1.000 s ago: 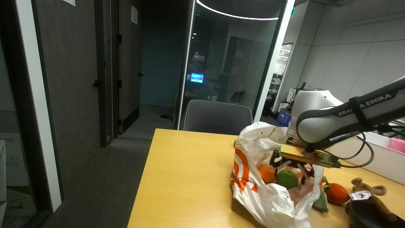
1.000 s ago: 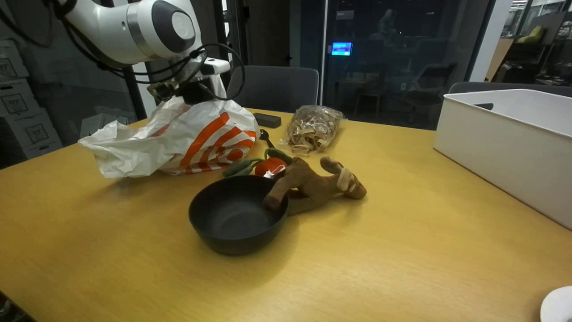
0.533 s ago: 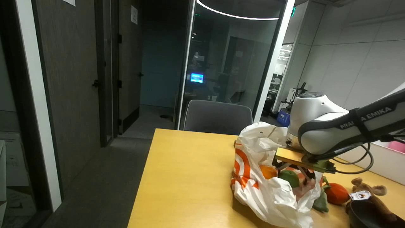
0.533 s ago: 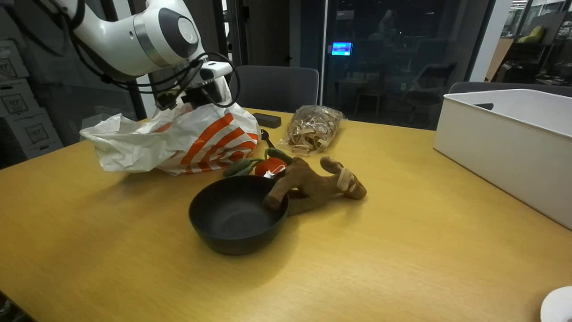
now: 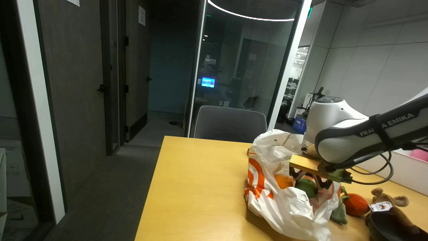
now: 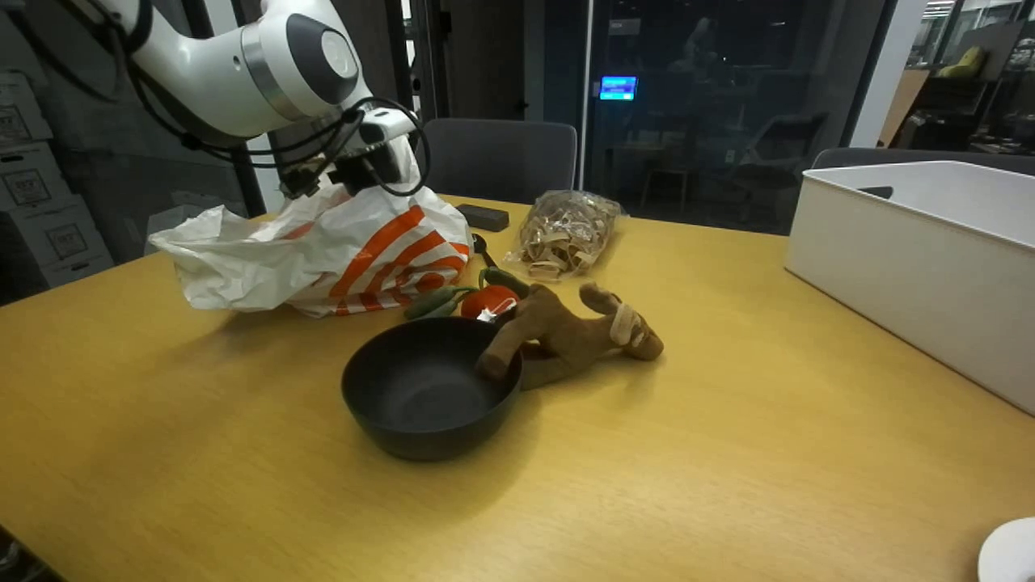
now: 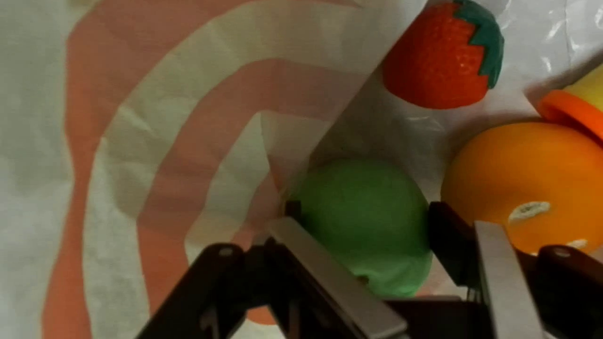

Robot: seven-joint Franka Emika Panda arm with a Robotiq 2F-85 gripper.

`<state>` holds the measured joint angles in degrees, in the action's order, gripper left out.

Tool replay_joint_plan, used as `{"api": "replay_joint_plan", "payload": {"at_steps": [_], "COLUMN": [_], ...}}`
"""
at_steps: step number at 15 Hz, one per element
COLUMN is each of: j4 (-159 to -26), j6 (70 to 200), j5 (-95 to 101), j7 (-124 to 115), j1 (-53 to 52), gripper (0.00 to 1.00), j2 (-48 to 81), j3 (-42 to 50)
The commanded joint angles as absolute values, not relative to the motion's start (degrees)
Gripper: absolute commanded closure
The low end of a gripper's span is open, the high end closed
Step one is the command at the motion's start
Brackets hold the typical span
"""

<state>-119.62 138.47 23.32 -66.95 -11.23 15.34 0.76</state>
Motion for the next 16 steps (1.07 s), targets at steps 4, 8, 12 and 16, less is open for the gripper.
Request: {"api": "replay_joint_plan", "payload": {"at_steps": [4,8,12,16], "j4": [-127.79,-131.1,-129.82,-131.0], "j6": [149.72,152.4,147.72,136.48], "j5": [12.09,-5.64,-22.57,-31.72], "j7": [-50.42,-31.72,-13.82,3.58], "j1": [-6.71,-5.56,-6.75,-6.06], "gripper": [0.57,0.57,0.57,0.57], "j2": [4.36,-0.93,-4.01,-10.69], "j3": [-1.46,-3.74,-5.0,-2.49]}}
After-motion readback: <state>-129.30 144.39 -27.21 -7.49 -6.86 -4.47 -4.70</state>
